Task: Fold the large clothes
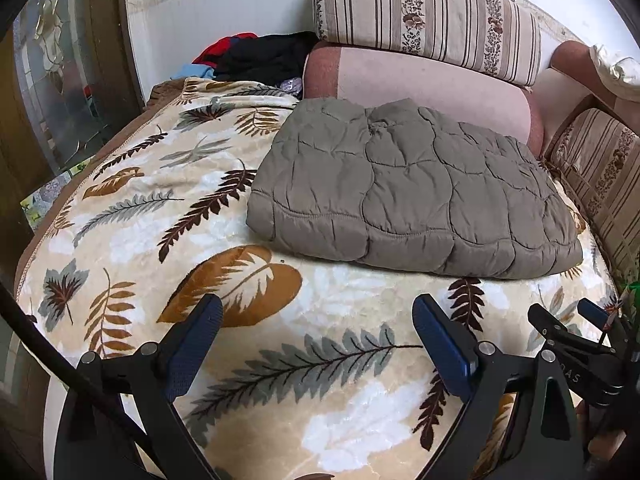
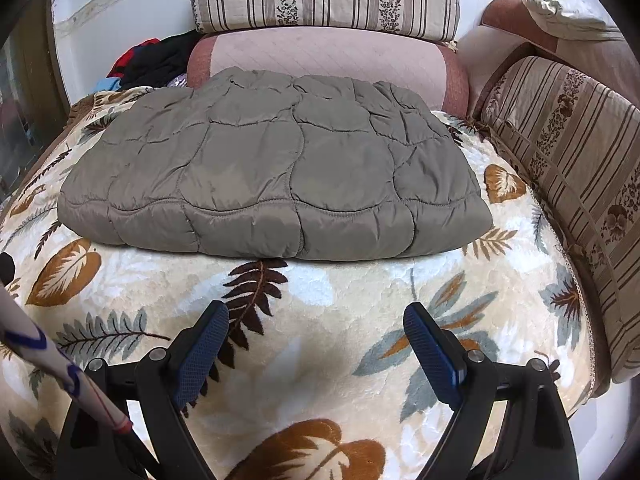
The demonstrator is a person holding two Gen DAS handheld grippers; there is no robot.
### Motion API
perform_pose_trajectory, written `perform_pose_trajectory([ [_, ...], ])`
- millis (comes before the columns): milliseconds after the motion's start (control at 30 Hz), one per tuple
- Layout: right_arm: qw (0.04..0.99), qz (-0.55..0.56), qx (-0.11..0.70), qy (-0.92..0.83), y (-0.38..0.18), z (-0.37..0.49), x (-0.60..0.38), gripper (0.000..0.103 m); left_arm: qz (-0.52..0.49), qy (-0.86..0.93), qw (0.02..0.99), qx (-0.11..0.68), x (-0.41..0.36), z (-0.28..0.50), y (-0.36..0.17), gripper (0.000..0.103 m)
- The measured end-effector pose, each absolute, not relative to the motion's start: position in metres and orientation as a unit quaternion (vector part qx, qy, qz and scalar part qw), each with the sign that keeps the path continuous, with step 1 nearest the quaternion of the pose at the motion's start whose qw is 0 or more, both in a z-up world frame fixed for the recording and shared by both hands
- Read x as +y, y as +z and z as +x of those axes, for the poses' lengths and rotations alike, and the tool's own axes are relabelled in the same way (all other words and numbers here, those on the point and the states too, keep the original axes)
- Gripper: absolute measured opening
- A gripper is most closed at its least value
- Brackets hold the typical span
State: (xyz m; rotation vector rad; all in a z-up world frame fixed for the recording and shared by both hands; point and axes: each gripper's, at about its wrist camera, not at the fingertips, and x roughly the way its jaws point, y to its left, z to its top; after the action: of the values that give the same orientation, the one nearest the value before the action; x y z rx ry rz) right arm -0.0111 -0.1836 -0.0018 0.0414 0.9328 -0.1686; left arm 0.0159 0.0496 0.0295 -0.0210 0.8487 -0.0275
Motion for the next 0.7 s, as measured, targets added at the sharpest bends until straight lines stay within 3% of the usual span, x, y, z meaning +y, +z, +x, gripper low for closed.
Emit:
perform_pose_trajectory([
  [700,0.857,0.029,0.486,-0.167,-0.044,0.028,-0.258,0.092,-0.032,-0.009,0.895,0.445,0.059,0.027,0.011,0.095],
])
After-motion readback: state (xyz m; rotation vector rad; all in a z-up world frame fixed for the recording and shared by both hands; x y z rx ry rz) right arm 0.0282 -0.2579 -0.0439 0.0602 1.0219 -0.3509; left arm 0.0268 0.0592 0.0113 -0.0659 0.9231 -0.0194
